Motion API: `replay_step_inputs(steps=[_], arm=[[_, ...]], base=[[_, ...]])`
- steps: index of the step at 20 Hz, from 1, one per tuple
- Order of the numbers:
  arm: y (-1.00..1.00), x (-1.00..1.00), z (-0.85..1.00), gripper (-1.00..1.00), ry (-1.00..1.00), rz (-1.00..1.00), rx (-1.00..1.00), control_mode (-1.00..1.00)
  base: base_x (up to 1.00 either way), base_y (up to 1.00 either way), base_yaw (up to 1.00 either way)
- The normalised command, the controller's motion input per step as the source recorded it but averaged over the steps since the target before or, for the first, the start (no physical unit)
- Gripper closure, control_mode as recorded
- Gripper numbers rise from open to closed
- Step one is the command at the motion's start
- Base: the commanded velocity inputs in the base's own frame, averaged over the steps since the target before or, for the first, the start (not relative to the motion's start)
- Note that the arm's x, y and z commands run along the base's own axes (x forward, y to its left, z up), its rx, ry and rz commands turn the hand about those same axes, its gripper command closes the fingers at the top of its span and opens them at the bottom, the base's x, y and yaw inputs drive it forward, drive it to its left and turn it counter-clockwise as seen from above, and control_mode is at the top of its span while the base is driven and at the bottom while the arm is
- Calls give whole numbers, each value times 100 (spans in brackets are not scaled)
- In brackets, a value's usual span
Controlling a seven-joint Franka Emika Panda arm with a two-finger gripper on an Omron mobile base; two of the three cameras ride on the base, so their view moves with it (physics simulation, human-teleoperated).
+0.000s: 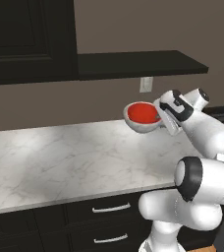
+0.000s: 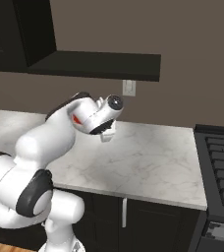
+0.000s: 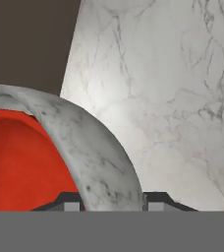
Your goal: Pick up the bowls on the counter and stack them on top of one another in the open cabinet. Place the smaller bowl on top of the larger bowl.
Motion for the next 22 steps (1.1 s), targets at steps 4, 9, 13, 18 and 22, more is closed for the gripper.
replay_step_inputs(steps=[4, 9, 13, 18, 22], arm=[[0, -39, 54, 100, -5, 0, -1, -100], [0, -29, 64, 100, 0, 0, 0, -100], [0, -38, 64, 100, 0, 0, 1, -100], [0, -42, 57, 100, 0, 0, 1, -100], [0, -30, 42, 100, -7, -4, 0, -100]], base=[[0, 0, 0], [0, 0, 0], [0, 0, 0], [0, 0, 0], [0, 0, 0]])
